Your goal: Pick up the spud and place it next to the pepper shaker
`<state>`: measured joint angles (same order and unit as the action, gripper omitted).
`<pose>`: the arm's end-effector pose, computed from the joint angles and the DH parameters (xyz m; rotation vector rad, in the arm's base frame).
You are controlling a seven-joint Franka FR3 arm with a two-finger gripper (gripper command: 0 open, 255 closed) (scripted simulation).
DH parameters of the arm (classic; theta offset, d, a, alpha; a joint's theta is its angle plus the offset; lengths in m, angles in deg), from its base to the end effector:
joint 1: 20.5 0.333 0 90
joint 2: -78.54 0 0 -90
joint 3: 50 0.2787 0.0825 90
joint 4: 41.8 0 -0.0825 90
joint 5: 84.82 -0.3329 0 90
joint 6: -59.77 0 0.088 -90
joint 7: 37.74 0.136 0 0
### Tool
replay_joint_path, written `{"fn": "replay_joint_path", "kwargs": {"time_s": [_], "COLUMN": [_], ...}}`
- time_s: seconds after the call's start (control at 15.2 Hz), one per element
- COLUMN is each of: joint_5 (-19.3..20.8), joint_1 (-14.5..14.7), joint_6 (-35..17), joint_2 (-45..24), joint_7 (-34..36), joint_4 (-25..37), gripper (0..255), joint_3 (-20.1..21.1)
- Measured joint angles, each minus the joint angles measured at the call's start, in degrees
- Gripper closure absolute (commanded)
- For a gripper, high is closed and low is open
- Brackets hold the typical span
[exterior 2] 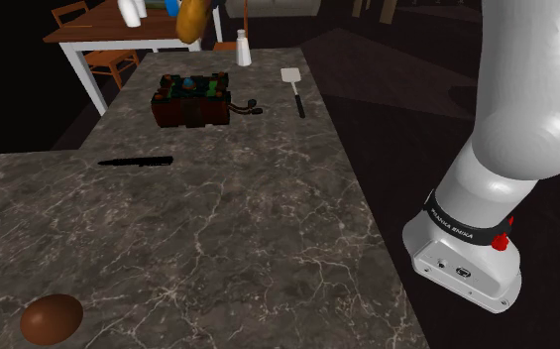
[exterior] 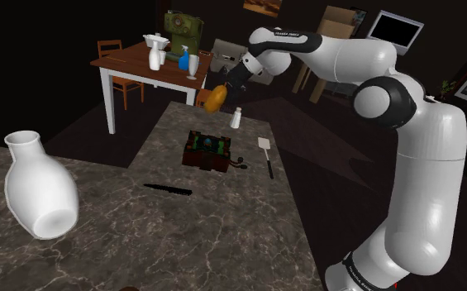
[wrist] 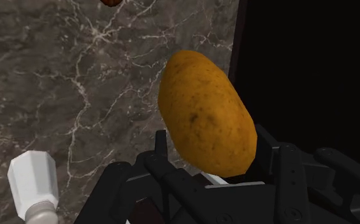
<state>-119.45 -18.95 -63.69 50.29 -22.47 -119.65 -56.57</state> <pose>0.6761 -0.0076 0.4336 -2.4849 0.7585 -0.3376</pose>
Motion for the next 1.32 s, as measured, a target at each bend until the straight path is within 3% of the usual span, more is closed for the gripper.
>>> {"fn": "replay_joint_path", "kwargs": {"time_s": [1.32], "joint_5": [-4.68], "joint_1": [-0.6], "joint_6": [-10.44], "joint_2": [-4.48], "joint_7": [-7.61], "joint_4": [-7.43], "gripper": [255], "joint_3": [2.08]}}
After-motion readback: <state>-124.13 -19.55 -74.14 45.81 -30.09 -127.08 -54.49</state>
